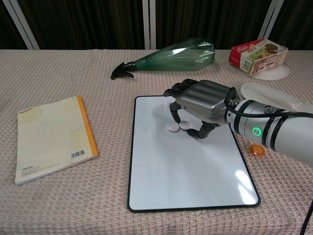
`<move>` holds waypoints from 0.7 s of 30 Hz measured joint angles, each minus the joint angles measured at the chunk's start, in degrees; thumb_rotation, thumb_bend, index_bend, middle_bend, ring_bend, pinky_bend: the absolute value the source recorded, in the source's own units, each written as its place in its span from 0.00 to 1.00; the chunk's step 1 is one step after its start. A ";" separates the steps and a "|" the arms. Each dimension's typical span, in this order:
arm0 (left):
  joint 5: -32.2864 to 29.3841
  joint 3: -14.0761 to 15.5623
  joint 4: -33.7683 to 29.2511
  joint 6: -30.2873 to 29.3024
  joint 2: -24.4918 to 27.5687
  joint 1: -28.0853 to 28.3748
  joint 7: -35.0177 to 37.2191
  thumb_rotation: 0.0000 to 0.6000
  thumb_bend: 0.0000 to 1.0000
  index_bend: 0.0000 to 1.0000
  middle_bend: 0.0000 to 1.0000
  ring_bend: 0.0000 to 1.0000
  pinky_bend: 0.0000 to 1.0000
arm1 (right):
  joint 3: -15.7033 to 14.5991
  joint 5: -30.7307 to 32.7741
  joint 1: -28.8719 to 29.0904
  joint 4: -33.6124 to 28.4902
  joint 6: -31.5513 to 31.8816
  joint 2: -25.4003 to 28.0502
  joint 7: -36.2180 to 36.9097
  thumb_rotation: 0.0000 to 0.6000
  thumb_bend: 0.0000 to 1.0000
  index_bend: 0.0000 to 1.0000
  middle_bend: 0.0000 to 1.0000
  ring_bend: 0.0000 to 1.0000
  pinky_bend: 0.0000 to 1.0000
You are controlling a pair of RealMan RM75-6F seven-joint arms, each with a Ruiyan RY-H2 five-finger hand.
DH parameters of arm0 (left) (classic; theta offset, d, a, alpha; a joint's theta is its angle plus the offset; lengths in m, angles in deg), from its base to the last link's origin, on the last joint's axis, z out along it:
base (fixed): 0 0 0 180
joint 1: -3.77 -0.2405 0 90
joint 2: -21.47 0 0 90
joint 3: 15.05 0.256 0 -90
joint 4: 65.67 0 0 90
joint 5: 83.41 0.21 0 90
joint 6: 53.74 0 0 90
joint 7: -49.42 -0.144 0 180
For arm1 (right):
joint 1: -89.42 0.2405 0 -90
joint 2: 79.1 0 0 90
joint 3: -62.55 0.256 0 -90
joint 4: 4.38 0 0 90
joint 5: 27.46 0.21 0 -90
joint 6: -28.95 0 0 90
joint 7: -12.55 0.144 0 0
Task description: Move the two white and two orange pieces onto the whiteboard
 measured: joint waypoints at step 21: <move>0.06 0.01 -0.39 0.23 0.11 0.20 -0.45 0.99 0.06 0.09 0.08 0.08 0.13 | -0.27 -1.48 -0.54 -1.47 1.79 1.34 1.03 1.00 0.33 0.22 0.02 0.00 0.00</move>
